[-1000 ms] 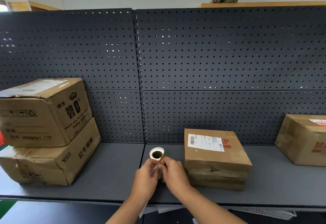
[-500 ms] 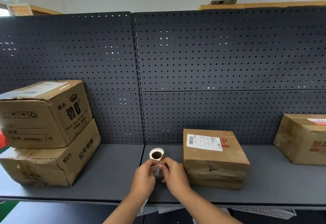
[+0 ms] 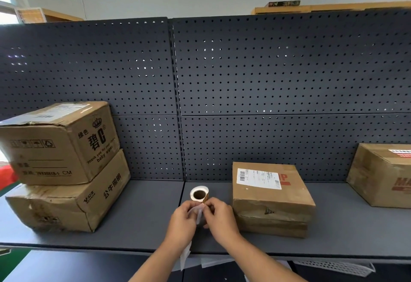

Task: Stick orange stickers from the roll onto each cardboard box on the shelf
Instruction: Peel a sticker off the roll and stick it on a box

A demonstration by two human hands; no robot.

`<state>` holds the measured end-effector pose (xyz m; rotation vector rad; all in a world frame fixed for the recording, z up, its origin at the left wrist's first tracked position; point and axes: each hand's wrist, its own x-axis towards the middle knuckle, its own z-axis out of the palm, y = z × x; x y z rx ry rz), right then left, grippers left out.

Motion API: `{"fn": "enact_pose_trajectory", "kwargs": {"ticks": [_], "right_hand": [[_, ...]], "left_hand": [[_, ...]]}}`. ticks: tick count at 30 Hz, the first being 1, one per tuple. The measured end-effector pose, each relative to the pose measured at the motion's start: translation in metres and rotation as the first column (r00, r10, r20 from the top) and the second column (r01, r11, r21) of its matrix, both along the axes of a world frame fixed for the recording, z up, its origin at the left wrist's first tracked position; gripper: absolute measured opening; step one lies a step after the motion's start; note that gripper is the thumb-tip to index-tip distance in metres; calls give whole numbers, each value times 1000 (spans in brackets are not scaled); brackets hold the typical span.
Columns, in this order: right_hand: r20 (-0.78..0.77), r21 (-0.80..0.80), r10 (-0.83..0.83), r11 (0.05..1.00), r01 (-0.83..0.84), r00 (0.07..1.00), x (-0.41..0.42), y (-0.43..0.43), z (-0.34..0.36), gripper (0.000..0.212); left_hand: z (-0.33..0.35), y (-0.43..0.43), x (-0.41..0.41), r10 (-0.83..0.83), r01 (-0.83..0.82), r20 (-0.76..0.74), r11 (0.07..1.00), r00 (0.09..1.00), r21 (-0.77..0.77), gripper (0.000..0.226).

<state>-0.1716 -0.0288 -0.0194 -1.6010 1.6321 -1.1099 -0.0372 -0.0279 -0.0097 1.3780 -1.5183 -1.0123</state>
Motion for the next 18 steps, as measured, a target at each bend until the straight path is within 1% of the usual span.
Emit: {"fn": "enact_pose_trajectory", "kwargs": {"ticks": [2,5,7,9,14,16,18], "right_hand": [[-21,-11,-21,1000,21,1000,1,-2,-1,14],[-86,-31,-106,994,104,991,2,-4,0,16],[-115,-21,-147,989,146,982,3,-4,1,16],[-134,-8,-170,985,170,976,3,-5,-2,17],[-27,4,-230,973,230,973,1,-4,-4,26],[5,-1,-238,971,238,971,0,0,-3,27],[12,-5,-239,971,239,971,-1,3,-3,27]], "left_hand": [[1,0,-1,10,-10,3,1000,1000,-16,13],[-2,-1,-1,42,-40,37,998,998,-42,9],[-2,-3,-1,77,-75,81,997,994,-33,15],[-3,-5,-2,111,-111,91,994,990,-7,22],[-1,-7,-3,198,-200,51,980,979,24,14],[-2,-9,-2,210,-212,57,977,976,34,17],[-4,-10,-2,205,-209,78,976,976,56,25]]}}
